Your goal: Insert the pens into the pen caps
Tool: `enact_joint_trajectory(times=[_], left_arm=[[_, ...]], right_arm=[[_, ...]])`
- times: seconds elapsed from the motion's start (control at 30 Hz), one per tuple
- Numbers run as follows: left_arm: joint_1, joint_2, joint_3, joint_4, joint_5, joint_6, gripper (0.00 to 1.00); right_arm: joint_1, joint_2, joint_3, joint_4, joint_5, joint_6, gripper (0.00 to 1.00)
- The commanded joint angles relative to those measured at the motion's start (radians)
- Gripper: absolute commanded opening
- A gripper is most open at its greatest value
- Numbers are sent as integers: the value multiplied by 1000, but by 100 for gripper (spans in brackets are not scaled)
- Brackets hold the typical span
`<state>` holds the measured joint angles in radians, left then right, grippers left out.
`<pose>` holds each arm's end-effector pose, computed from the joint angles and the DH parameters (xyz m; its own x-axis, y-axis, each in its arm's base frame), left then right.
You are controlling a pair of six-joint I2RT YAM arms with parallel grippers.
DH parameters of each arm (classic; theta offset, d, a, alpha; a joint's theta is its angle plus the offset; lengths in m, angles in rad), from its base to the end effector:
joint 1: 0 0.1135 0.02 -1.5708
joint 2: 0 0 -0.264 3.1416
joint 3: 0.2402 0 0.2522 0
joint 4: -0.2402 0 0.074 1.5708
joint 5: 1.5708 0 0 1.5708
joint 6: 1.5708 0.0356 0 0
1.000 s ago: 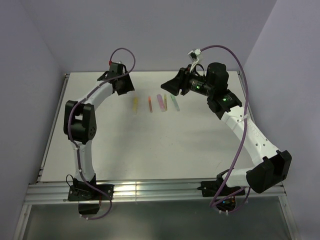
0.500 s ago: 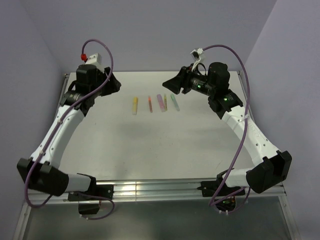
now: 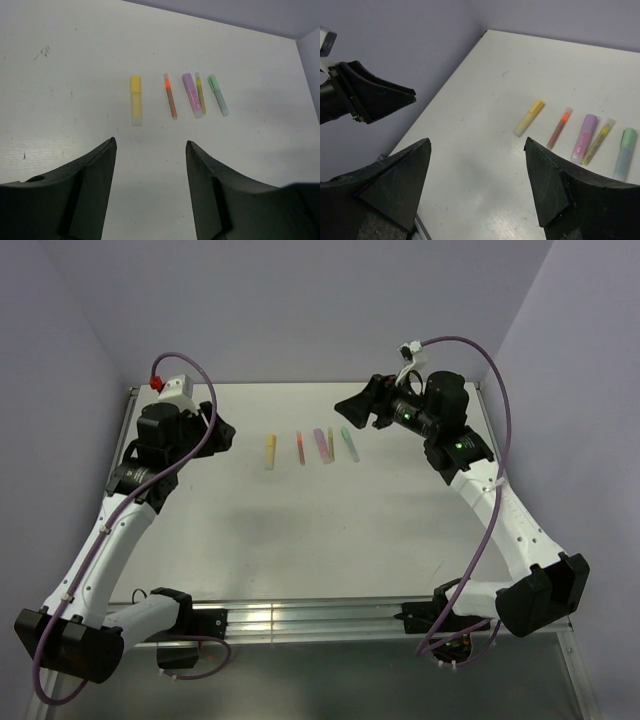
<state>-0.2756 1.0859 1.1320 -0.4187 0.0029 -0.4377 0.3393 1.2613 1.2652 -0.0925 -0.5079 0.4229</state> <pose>0.2318 -0.0657 0.3784 -0.4337 -0.3178 -0.8431 0.1004 0.9129 -0.3957 0.2668 0.1125 0.4166 -0.3829 0.2451 -0.8907 -0.6475 0.6164 0.4480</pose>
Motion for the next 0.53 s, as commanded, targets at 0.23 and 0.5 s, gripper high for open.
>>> enact_joint_trajectory(times=[0.23, 0.5], left_arm=[[-2, -24, -6, 60, 37, 20, 62], [-2, -18, -1, 54, 46, 21, 62]], right_arm=[[-23, -68, -38, 25, 86, -7, 84], [-39, -71, -52, 40, 65, -3, 87]])
